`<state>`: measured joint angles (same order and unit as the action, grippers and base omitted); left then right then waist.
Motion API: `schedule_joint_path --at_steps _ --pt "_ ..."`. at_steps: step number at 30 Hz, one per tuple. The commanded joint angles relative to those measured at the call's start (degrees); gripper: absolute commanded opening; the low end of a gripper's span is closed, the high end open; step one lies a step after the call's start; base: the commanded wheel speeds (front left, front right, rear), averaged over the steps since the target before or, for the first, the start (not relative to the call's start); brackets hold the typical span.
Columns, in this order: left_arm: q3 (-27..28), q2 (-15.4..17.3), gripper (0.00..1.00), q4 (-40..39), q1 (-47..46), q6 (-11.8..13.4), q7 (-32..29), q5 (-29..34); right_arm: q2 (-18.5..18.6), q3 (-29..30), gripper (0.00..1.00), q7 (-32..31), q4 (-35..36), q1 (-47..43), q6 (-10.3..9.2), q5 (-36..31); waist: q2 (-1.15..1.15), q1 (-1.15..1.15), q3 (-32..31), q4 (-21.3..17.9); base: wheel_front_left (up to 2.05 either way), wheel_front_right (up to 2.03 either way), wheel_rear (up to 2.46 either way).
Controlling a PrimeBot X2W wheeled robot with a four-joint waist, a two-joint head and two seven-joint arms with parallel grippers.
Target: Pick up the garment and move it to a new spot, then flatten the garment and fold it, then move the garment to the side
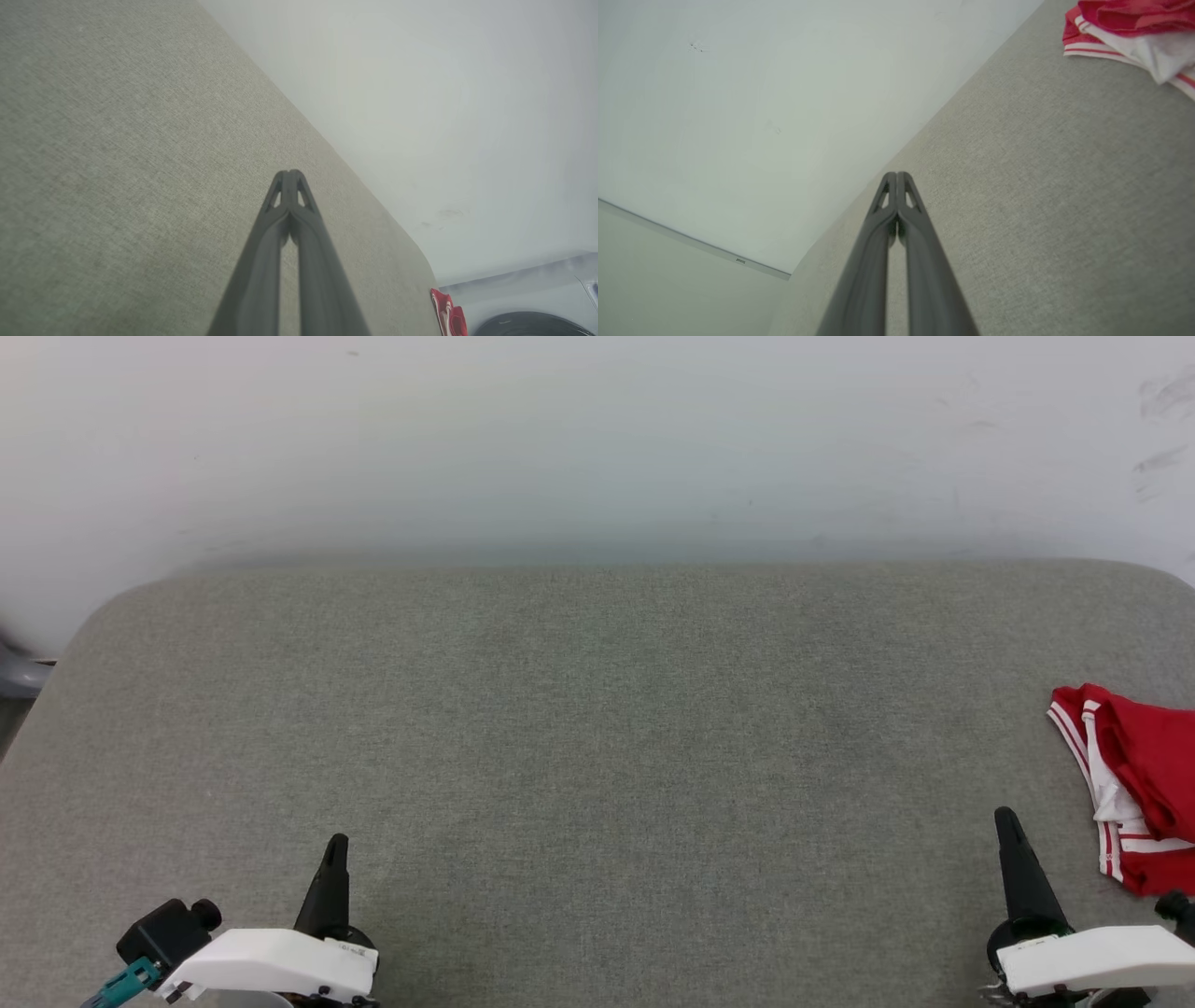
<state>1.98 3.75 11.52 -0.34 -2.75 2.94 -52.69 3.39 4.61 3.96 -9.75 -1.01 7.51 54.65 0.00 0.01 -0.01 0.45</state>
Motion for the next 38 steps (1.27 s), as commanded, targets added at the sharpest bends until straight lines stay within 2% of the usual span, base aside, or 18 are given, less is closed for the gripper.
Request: schedule_joint_path --at_steps 1,38 --pt "0.22 0.12 0.0 -0.4 -1.44 -0.38 -0.18 -1.15 0.48 0.05 0.0 -0.19 0.38 1.76 -0.01 1.15 0.0 0.0 0.0 0.0 0.0 0.0 0.0" --pt "2.9 -0.46 0.0 1.33 -4.25 -2.99 -5.77 -23.66 0.36 0.64 0.0 -5.87 -2.35 5.12 -0.02 23.02 0.0 0.0 0.1 -0.23 0.0 0.0 0.0"
